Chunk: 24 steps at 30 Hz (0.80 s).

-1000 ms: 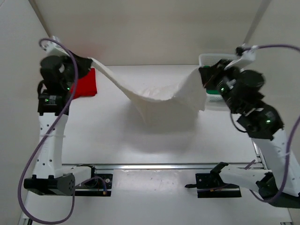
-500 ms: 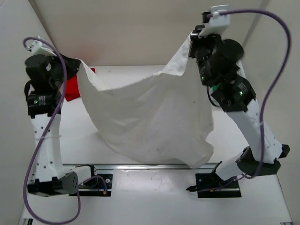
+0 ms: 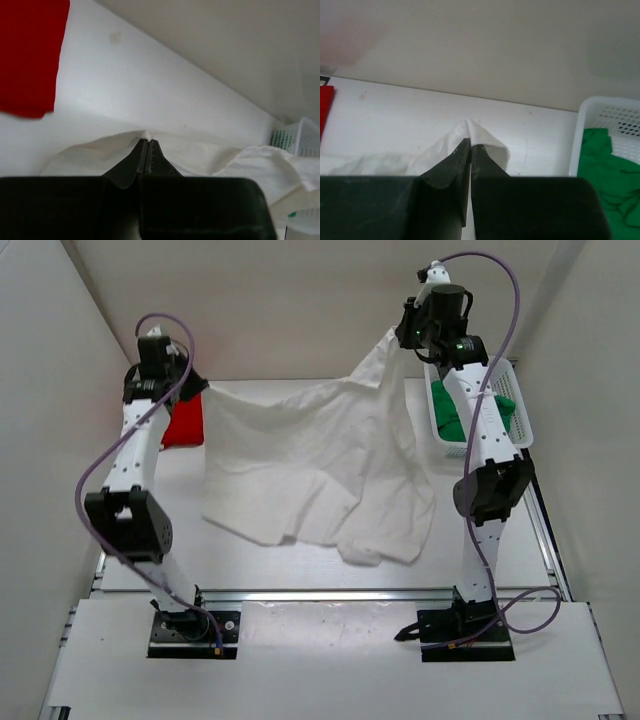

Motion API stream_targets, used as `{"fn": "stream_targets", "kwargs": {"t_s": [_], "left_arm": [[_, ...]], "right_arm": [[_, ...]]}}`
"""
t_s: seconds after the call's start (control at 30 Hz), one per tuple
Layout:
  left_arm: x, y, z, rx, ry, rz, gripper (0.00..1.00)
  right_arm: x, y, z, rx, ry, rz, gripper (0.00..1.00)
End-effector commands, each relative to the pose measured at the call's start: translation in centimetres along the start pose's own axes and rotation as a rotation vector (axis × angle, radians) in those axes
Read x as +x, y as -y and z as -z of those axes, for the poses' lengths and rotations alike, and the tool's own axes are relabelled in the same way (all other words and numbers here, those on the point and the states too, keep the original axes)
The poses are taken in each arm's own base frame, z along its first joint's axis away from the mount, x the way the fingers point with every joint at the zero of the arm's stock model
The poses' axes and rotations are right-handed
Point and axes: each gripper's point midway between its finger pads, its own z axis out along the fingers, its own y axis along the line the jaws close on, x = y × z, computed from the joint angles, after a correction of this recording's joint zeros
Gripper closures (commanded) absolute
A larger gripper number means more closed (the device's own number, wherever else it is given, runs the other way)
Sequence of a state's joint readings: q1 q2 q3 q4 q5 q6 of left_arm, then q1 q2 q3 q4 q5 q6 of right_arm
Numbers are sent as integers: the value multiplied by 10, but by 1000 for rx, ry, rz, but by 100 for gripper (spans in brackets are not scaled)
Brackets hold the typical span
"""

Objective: Fold and stack the t-shirts
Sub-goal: Flatten out the tshirt

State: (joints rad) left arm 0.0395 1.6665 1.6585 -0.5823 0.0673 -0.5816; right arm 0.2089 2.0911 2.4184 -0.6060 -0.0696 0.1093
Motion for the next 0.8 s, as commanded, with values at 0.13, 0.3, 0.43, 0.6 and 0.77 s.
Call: {"fn": "stream_targets", "kwargs": {"t_s": [0.13, 0.3, 0.43, 0.6, 0.77], "left_arm": [[-154, 75, 66, 194, 335, 35, 100], [-170, 63, 92, 223, 440, 59, 100], [-169, 46, 103, 178, 471, 53, 100], [-151, 33, 127, 106, 529, -3, 100], [-48, -34, 114, -68, 442, -44, 100]], "right_arm": [[-180, -8, 119, -73, 524, -75, 100], [-205, -21, 157, -80, 633, -10, 100], [-187, -22, 159, -74, 560, -12, 100], [-83, -7, 137, 82, 298, 15, 100], [26, -11, 167, 207, 176, -12, 100]]}}
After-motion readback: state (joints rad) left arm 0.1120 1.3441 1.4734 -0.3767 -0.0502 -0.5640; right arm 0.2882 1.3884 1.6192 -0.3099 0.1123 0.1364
